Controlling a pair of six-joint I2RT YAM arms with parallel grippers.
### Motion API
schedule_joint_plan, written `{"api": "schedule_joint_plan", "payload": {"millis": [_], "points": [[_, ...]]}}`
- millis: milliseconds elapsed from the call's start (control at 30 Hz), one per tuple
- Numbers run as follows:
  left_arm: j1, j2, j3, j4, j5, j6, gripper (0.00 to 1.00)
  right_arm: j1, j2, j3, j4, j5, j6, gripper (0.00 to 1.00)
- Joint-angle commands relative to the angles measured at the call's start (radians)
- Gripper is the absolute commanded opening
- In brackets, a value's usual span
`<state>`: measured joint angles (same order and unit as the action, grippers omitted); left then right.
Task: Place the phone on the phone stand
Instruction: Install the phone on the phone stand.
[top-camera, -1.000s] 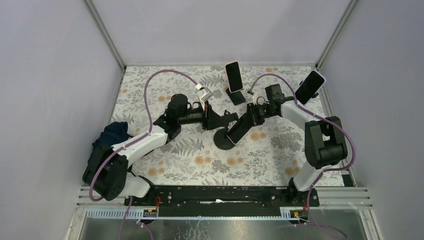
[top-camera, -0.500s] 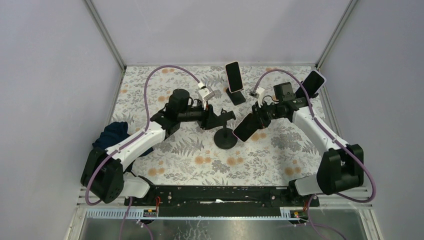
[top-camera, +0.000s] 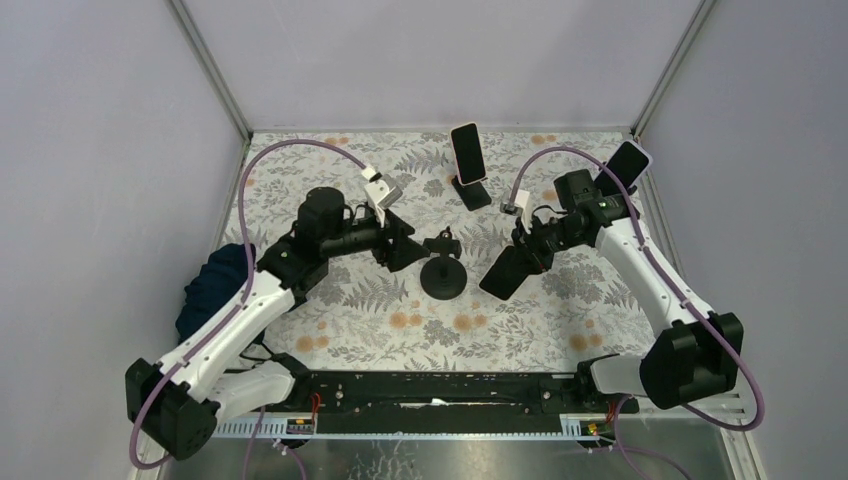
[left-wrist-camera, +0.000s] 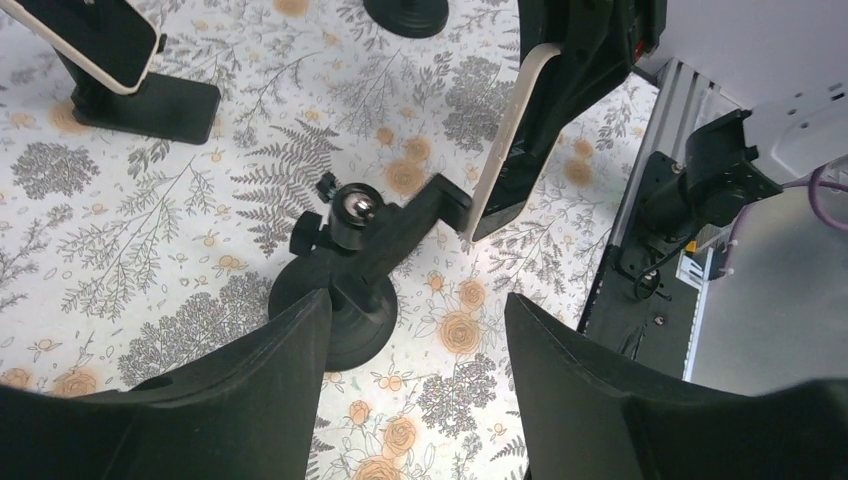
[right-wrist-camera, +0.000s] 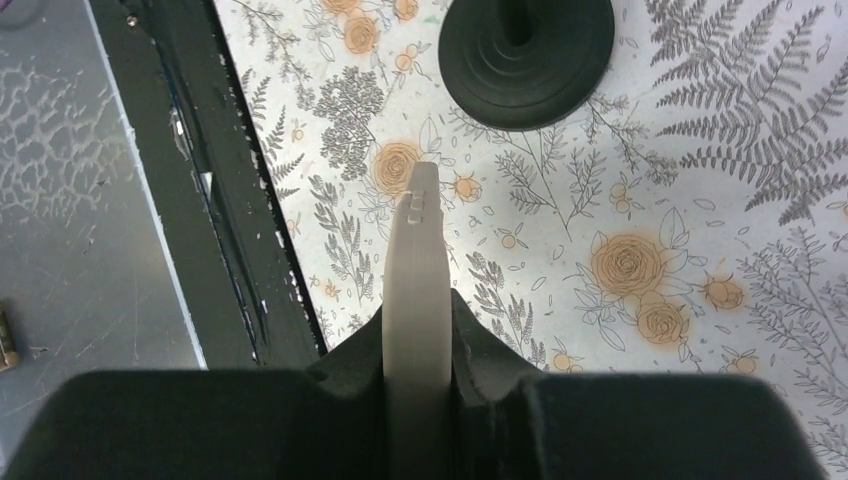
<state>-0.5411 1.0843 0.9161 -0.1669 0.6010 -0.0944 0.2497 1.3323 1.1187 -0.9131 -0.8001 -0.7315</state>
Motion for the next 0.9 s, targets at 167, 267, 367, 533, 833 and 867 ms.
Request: {"api": "schedule_joint_plan", "payload": {"millis": [167, 267, 367, 533, 833, 867], "points": [[0.004, -0.077, 0.057, -0.021, 0.086, -0.020, 0.74, 0.158, -0.040, 0.213, -0.173, -0.076, -0.096, 0.00], [-0.026, -0.045, 0.103, -0.005, 0.149, -0.050, 0.76, 0.208, -0.015, 0.351, -0.241, -0.093, -0.092, 0.00], [-0.119, 0.010, 0.135, -0.002, 0.169, -0.040, 0.77, 0.228, 0.032, 0.489, -0.303, -0.097, -0.087, 0.00], [-0.225, 0.102, 0.159, -0.013, 0.102, -0.003, 0.77, 0.249, 0.093, 0.624, -0.353, -0.096, -0.089, 0.00], [-0.270, 0.210, 0.213, 0.060, 0.054, -0.011, 0.43, 0.310, 0.117, 0.653, -0.358, -0.065, -0.070, 0.00], [-0.270, 0.217, 0.219, 0.066, 0.061, -0.021, 0.21, 0.310, 0.117, 0.653, -0.356, -0.065, -0.067, 0.00]]}}
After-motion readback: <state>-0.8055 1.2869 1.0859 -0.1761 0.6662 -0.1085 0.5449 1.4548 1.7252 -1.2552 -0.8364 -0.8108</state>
